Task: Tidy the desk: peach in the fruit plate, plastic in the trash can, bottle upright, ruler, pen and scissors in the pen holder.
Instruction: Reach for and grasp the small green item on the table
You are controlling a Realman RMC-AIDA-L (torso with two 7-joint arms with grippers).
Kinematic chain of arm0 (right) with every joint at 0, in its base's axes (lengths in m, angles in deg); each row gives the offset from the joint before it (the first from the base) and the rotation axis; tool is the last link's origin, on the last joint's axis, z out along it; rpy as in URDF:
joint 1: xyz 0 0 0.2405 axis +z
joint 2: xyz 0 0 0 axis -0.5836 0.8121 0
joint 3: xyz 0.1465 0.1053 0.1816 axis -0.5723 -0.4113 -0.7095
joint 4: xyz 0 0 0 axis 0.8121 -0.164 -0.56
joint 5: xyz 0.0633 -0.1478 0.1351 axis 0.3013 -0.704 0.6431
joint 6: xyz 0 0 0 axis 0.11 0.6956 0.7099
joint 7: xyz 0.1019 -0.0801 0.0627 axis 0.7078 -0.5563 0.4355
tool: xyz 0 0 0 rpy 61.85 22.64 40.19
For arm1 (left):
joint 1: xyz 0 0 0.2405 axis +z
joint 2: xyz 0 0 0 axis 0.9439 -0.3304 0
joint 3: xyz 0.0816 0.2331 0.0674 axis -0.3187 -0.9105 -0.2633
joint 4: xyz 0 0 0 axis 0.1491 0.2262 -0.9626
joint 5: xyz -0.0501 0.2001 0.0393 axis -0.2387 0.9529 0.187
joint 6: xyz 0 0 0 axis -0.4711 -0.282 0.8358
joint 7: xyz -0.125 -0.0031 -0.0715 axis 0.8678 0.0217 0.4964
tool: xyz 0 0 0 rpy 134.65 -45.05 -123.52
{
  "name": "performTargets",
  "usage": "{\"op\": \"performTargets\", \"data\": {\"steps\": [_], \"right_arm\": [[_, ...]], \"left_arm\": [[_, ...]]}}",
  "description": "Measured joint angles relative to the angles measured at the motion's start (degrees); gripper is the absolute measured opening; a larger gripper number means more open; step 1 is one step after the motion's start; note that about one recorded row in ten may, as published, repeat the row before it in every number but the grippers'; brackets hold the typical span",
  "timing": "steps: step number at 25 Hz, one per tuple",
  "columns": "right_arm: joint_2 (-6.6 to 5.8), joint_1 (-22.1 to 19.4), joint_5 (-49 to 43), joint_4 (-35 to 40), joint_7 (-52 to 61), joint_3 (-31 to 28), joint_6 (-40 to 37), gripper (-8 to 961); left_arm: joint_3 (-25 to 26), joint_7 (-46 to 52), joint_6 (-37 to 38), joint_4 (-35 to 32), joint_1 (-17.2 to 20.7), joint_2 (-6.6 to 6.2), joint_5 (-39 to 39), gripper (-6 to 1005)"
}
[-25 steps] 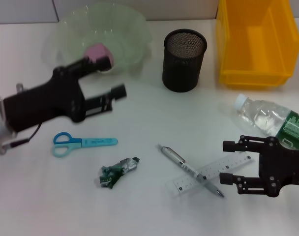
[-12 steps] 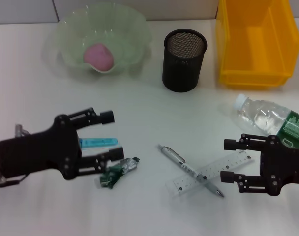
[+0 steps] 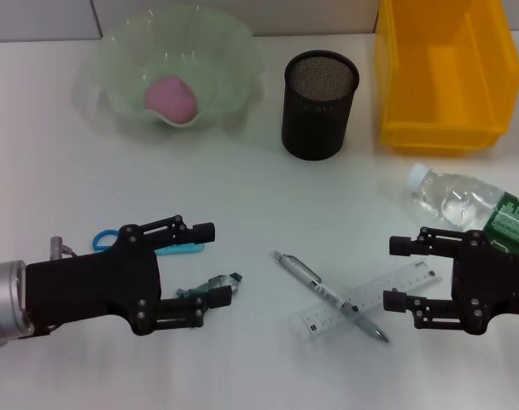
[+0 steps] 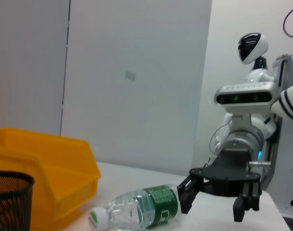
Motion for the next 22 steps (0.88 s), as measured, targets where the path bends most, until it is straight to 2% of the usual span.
{"op": "performTargets", "data": {"steps": [22], "right_arm": [[0.00, 0.70, 0.06, 1.19, 1.04, -0.07, -0.21, 734]], "left_arm": [[-0.13, -0.28, -0.43, -0.06, 0.01, 0.54, 0.13, 797]]}}
